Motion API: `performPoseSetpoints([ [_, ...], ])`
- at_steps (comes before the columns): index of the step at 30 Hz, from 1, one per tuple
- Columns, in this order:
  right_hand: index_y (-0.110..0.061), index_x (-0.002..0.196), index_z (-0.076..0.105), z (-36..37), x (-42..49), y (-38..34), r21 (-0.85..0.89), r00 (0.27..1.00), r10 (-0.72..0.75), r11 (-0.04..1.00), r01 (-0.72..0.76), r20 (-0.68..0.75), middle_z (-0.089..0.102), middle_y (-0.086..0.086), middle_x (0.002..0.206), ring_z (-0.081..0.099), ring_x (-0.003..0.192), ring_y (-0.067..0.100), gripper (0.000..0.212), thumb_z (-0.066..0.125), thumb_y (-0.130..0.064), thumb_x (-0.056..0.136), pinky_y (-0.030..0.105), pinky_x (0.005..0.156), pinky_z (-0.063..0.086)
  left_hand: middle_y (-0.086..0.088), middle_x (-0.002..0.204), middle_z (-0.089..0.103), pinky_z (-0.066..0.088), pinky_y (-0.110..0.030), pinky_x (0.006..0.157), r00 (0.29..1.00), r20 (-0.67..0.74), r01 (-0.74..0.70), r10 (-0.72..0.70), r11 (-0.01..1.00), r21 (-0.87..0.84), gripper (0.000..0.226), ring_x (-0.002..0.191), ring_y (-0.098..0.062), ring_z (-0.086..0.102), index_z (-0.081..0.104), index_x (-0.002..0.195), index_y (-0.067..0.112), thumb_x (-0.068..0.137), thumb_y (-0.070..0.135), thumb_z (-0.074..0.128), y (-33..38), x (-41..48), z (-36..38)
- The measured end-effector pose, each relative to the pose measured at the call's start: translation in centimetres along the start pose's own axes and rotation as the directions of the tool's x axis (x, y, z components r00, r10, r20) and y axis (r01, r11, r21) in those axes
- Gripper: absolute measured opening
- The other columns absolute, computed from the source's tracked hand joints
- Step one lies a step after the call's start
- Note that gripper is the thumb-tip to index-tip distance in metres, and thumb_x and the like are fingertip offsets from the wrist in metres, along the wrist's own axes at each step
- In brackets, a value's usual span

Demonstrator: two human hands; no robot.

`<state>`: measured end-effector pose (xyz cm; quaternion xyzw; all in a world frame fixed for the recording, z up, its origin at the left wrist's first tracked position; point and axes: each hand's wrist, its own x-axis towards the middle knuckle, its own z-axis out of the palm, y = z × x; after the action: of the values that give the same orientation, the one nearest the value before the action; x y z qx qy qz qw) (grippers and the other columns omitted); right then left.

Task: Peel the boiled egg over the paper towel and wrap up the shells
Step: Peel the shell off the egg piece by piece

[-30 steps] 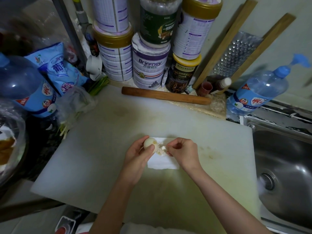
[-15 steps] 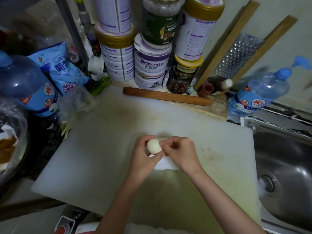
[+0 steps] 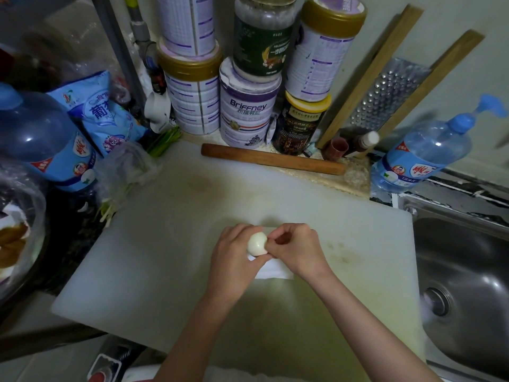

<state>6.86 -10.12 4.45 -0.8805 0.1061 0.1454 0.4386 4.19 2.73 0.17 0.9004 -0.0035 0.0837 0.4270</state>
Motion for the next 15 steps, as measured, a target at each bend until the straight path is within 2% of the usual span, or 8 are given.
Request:
performPoseSetpoints([
  [4, -0.026, 0.059, 0.064, 0.1, 0.0, 0.2, 0.01, 1.0, 0.001, 1.0, -0.001, -0.006, 0.068, -0.009, 0.063, 0.066, 0.068, 0.009, 0.018, 0.069, -0.01, 0.068, 0.012, 0.065, 0.05, 0.008, 0.102, 0.066, 0.037, -0.017, 0.077, 1.0, 0.011, 0.021, -0.02, 0.999, -0.041, 0.047, 0.094, -0.018, 0.058, 0.068, 0.104, 0.018, 0.06, 0.02, 0.085, -0.2, -0.1, 0.1],
  [7, -0.021, 0.06, 0.066, -0.2, 0.1, 0.5, 0.073, 0.999, 0.031, 0.997, -0.03, -0.008, 0.07, -0.001, 0.063, 0.069, 0.066, 0.015, 0.016, 0.07, -0.008, 0.067, 0.023, 0.07, 0.055, 0.011, 0.103, 0.062, 0.046, -0.023, 0.082, 0.997, 0.026, 0.072, -0.069, 0.988, -0.134, 0.047, 0.097, -0.014, 0.058, 0.067, 0.105, 0.019, 0.062, 0.02, 0.084, -0.3, -0.3, 0.2],
  [9, -0.019, 0.061, 0.067, -0.5, 0.2, 0.7, 0.147, 0.998, 0.069, 0.987, -0.069, 0.007, 0.07, 0.003, 0.061, 0.068, 0.062, 0.017, 0.015, 0.07, -0.006, 0.068, 0.027, 0.07, 0.057, 0.013, 0.101, 0.062, 0.051, -0.026, 0.08, 0.992, 0.031, 0.126, -0.122, 0.965, -0.229, 0.045, 0.096, -0.009, 0.059, 0.066, 0.103, 0.02, 0.062, 0.02, 0.084, -0.4, -0.4, 0.3],
  [12, -0.014, 0.065, 0.068, -0.9, 0.3, 0.8, 0.34, 0.988, 0.127, 0.929, -0.148, 0.083, 0.068, 0.004, 0.062, 0.067, 0.059, 0.014, 0.016, 0.069, 0.0, 0.072, 0.024, 0.065, 0.057, 0.011, 0.103, 0.062, 0.052, -0.017, 0.076, 0.971, 0.057, 0.237, -0.234, 0.892, -0.384, 0.045, 0.096, -0.003, 0.061, 0.064, 0.101, 0.023, 0.062, 0.022, 0.085, -0.4, -0.3, 0.4],
  [15, -0.008, 0.069, 0.068, -1.0, 0.3, 0.8, 0.432, 0.984, 0.129, 0.886, -0.172, 0.126, 0.068, 0.005, 0.064, 0.068, 0.059, 0.011, 0.012, 0.068, 0.002, 0.075, 0.016, 0.058, 0.054, 0.01, 0.106, 0.062, 0.05, -0.011, 0.074, 0.957, 0.109, 0.289, -0.269, 0.848, -0.445, 0.045, 0.097, 0.005, 0.058, 0.059, 0.098, 0.033, 0.063, 0.024, 0.085, -0.4, -0.3, 0.5],
])
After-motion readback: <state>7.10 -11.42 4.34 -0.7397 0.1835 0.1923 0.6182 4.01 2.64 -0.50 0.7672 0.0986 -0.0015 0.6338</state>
